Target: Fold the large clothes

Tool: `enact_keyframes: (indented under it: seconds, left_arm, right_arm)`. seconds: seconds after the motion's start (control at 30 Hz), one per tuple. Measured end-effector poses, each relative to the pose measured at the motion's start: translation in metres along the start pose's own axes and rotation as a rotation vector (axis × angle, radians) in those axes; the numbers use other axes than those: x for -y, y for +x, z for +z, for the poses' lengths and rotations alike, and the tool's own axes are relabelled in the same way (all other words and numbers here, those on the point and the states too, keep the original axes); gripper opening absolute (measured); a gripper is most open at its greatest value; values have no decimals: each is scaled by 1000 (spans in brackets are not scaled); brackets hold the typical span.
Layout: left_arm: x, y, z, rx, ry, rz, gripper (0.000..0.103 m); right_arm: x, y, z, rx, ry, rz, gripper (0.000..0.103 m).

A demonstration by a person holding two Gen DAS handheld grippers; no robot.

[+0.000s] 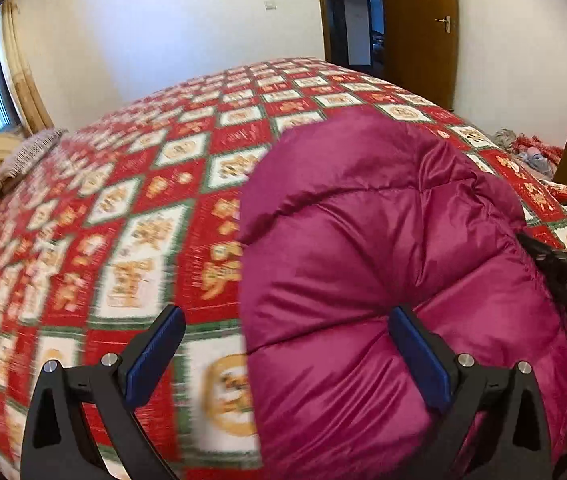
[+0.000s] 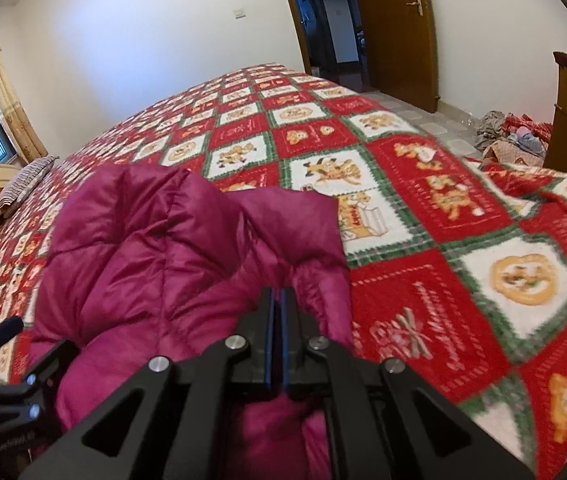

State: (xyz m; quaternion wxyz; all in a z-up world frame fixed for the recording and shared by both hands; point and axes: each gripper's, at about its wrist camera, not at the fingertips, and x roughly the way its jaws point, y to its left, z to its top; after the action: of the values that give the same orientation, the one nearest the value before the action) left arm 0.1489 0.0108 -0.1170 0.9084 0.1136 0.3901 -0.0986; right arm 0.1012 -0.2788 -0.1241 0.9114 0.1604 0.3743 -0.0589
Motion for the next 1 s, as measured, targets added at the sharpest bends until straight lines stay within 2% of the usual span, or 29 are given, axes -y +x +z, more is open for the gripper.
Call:
enact_keyframes:
  seconds: [0.03, 0.07, 0.1, 0.13, 0.17, 0.27, 0.37, 0.43, 0.57, 0.67, 0.73, 0.8, 1.0]
  left_arm:
    - [-2, -6, 0, 10, 8, 7, 102]
    - [-5, -12, 1, 18, 13, 5, 102]
    - [-11, -19, 1, 33, 7, -10, 102]
    - [-19, -26, 2, 52, -16, -33, 102]
    - [-27, -30, 3, 63, -42, -56, 102]
    - [-58, -30, 9, 66, -178, -169, 102]
    - [-71, -13, 11, 2, -286, -244, 102]
    - [-67, 1, 8, -41, -310, -313, 102]
    - [-50, 19, -4, -94, -317, -375, 102]
    - [-48, 28, -12, -112, -370, -452, 102]
    - [-47, 37, -13, -135, -405, -511, 102]
    - [-44, 38, -12, -128, -389, -520, 102]
    - [-30, 44, -5, -122, -274, -528, 102]
  right_arm:
    - [2, -10, -1, 6, 7, 7, 15]
    - [4, -16, -2, 12, 14, 15, 28]
    - [8, -30, -5, 25, 30, 34, 35]
    - [12, -38, -6, 35, 38, 46, 48]
    - [16, -47, -8, 50, 50, 55, 53]
    - [32, -67, -9, 69, 97, 90, 57]
    - [37, -61, -5, 27, 123, 155, 59]
    - [32, -49, -3, -3, 101, 174, 63]
    - [23, -20, -8, -91, 60, 225, 66]
    - [25, -10, -16, -112, 72, 245, 71]
    - [31, -3, -22, -139, 115, 304, 72]
    - [35, 1, -29, -140, 139, 350, 73]
    - [17, 8, -27, -153, 45, 355, 74]
